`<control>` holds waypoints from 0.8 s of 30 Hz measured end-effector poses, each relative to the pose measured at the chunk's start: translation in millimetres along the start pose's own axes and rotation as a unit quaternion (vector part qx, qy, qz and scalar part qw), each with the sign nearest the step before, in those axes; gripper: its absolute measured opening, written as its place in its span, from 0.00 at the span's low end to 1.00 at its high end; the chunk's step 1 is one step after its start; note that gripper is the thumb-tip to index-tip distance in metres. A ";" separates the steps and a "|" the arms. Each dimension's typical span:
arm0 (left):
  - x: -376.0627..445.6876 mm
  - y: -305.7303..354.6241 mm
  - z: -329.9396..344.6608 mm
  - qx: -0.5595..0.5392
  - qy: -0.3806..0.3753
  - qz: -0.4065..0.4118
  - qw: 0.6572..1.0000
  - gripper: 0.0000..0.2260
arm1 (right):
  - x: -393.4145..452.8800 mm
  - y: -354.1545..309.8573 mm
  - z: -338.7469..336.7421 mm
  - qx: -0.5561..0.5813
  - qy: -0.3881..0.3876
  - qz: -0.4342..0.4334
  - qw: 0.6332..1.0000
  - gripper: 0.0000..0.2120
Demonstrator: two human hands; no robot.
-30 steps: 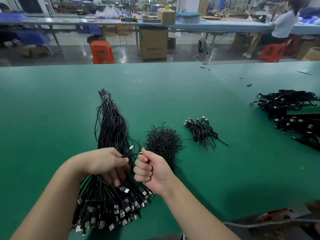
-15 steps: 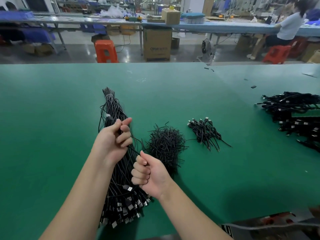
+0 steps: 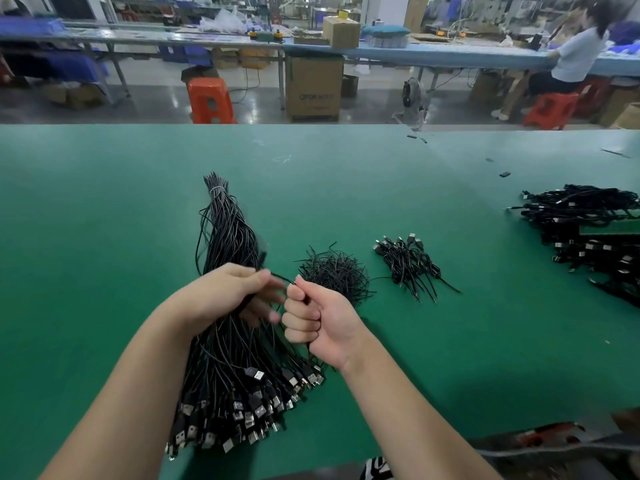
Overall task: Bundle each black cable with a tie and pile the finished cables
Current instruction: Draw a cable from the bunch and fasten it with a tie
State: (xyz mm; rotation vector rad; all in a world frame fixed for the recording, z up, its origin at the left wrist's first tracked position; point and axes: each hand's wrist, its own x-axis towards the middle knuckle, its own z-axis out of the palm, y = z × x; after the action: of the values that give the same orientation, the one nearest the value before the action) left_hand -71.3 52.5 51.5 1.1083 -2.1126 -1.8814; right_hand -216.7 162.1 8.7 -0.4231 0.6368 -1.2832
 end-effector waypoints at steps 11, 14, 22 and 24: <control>27.7 5.1 33.1 -0.467 0.103 0.072 0.875 0.18 | 0.4 20.6 -4.4 -0.366 0.093 -0.042 0.925 0.17; 24.6 3.3 33.9 -0.464 0.089 0.082 0.877 0.16 | -2.6 16.4 -6.6 -0.511 0.106 -0.072 0.850 0.18; 19.5 -0.3 35.5 -0.386 0.051 0.129 0.912 0.12 | -6.1 -1.9 -9.1 -0.672 0.150 -0.102 0.718 0.10; 17.3 -0.7 36.9 -0.365 0.030 0.127 0.922 0.13 | -4.0 -2.5 -7.9 -0.588 0.143 -0.097 0.790 0.17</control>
State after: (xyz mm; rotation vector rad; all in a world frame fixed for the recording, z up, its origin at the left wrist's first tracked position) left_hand -102.8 72.9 35.8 0.6638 -1.2323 -2.1621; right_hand -224.3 165.8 5.1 -1.3551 1.6895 -1.0009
